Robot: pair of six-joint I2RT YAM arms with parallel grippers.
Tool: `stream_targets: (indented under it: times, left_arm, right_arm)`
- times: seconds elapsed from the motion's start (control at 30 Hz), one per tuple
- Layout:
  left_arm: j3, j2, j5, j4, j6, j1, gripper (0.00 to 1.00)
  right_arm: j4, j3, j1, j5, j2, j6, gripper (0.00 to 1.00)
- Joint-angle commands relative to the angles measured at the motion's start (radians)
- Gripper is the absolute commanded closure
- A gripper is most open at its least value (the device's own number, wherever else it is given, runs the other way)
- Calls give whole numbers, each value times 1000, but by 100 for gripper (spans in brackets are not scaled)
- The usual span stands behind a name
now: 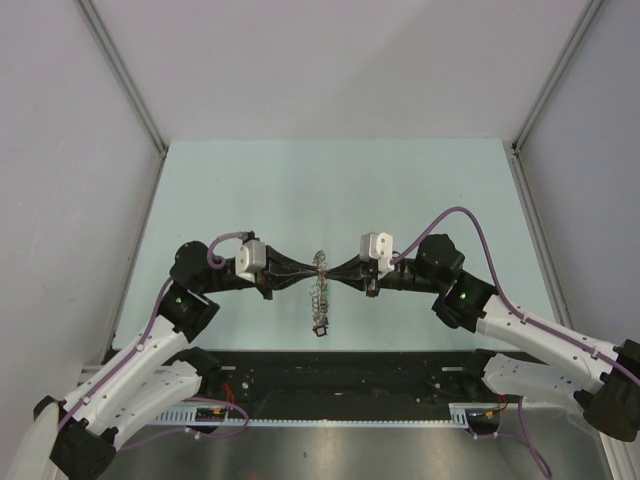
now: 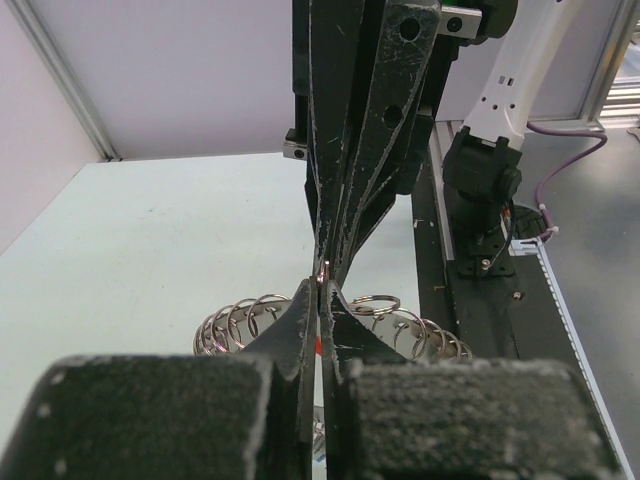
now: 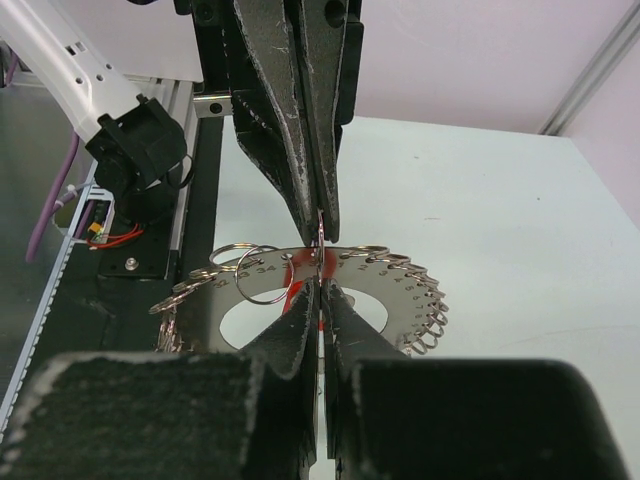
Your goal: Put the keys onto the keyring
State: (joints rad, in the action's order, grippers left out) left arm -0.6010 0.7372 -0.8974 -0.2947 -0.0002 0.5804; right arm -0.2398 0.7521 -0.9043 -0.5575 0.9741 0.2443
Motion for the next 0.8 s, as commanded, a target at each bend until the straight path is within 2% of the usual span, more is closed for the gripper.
stream_targets:
  times: [0.0, 0.33, 0.77]
  left_arm:
    - [-29, 7, -44, -50, 8, 3, 100]
    - [-43, 10, -18, -11, 14, 9, 100]
    - [-80, 11, 80, 124, 91, 33, 100]
  right_arm:
    - [-61, 52, -13, -5, -9, -26, 100]
    - [-72, 59, -22, 16, -14, -62, 100]
    - [-70, 59, -56, 117, -35, -71, 100]
